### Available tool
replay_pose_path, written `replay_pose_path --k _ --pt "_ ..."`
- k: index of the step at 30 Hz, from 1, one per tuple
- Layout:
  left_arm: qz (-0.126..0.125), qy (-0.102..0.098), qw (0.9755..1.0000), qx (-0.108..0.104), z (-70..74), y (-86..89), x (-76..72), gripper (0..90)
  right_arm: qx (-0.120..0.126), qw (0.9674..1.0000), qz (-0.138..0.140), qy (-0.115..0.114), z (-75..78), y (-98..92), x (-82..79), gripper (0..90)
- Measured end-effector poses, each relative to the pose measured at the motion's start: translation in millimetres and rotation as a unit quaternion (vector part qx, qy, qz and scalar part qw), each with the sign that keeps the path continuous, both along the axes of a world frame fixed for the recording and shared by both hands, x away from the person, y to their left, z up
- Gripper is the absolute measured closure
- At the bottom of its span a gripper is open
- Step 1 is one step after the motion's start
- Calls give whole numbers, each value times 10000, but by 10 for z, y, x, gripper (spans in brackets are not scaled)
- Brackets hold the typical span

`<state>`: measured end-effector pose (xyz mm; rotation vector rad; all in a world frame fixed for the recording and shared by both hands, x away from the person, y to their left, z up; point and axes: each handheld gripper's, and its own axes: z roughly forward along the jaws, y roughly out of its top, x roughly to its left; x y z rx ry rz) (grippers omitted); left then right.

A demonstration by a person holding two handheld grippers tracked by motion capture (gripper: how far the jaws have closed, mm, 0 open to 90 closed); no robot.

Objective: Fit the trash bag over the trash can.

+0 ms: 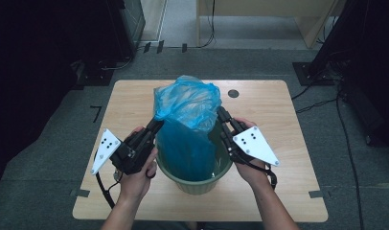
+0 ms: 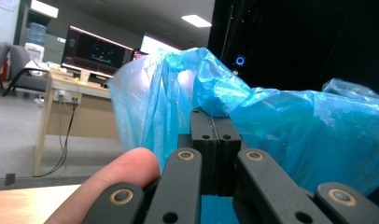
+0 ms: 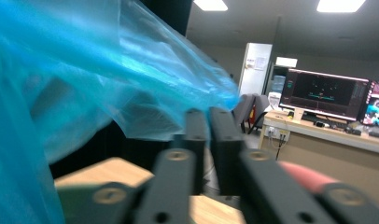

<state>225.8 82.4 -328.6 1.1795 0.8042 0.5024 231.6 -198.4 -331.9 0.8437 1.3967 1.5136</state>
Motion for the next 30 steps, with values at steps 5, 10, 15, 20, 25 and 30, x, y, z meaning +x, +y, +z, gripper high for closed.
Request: replay_pose_path --k 5,10,15,20,25,30 --pt "28 60 9999 -102 -32 100 4 898 220 9990 -381 -94 39 -166 -27 900" --pt "14 144 9997 -202 -70 183 18 899 434 9968 -661 -92 29 -363 -60 900" --pt "48 167 9996 -230 -93 224 21 898 528 9959 -733 -70 -6 -457 -69 900" --pt "153 266 9990 -310 -147 334 29 897 704 9933 -912 -70 -40 -613 -96 900" --pt "167 309 9989 -316 -247 433 -26 898 645 9922 -1057 -113 -92 -718 -177 900" --pt "31 386 9986 -369 -400 524 -155 899 447 9919 -1177 -159 -176 -747 -314 900"
